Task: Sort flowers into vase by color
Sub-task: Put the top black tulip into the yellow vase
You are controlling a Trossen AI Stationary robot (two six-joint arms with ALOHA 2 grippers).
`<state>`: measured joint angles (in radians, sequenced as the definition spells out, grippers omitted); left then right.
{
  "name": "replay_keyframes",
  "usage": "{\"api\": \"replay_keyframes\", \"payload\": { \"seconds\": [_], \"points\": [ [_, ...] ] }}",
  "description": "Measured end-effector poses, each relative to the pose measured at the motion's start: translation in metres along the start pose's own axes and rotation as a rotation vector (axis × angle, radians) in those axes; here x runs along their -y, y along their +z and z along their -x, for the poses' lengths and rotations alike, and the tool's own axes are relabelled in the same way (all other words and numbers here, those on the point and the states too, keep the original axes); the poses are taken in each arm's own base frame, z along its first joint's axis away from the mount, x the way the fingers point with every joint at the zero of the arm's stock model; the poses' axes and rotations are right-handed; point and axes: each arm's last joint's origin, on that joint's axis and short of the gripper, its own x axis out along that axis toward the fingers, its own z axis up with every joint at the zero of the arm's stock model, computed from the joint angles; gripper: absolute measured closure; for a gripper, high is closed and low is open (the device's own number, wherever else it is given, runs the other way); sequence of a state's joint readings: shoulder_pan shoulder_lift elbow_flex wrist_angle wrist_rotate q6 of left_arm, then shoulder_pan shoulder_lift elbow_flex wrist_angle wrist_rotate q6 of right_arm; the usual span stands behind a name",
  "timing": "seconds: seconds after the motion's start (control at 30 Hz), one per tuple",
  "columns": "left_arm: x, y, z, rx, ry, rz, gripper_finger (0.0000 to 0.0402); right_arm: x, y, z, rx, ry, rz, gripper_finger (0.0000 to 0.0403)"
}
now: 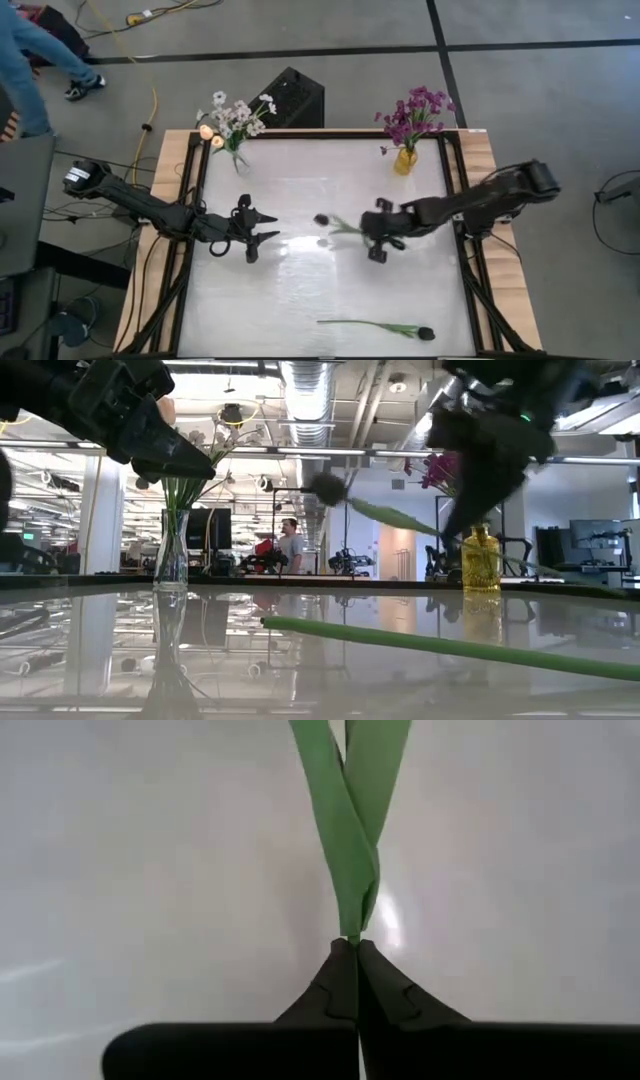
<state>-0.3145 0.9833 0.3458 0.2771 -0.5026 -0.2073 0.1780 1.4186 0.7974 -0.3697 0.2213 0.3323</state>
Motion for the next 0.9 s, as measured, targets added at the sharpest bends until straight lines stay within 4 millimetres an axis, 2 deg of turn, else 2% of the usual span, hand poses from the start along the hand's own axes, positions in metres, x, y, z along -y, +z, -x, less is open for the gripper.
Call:
{"api": "replay_keyframes", "payload": {
  "seconds": [0.2, 0.43, 0.7, 0.9],
  "points": [
    [0.000, -0.001, 0.000, -0.006, -0.004, -0.003, 0.0239, 0.022, -0.031, 0.035, 0.338, -0.068, -0.134, 0.0387],
    [-0.001, -0.002, 0.000, -0.022, 0.004, -0.024, 0.0239, 0.036, -0.059, 0.083, 0.678, -0.235, -0.172, 0.0387],
    [-0.001, -0.002, 0.000, -0.022, 0.005, -0.024, 0.0239, 0.057, -0.076, 0.126, 0.863, -0.583, -0.266, 0.0387],
    [-0.001, -0.002, 0.000, -0.021, 0.005, -0.031, 0.0239, 0.071, -0.079, 0.145, 0.920, -0.702, -0.365, 0.0387]
  ]
}}
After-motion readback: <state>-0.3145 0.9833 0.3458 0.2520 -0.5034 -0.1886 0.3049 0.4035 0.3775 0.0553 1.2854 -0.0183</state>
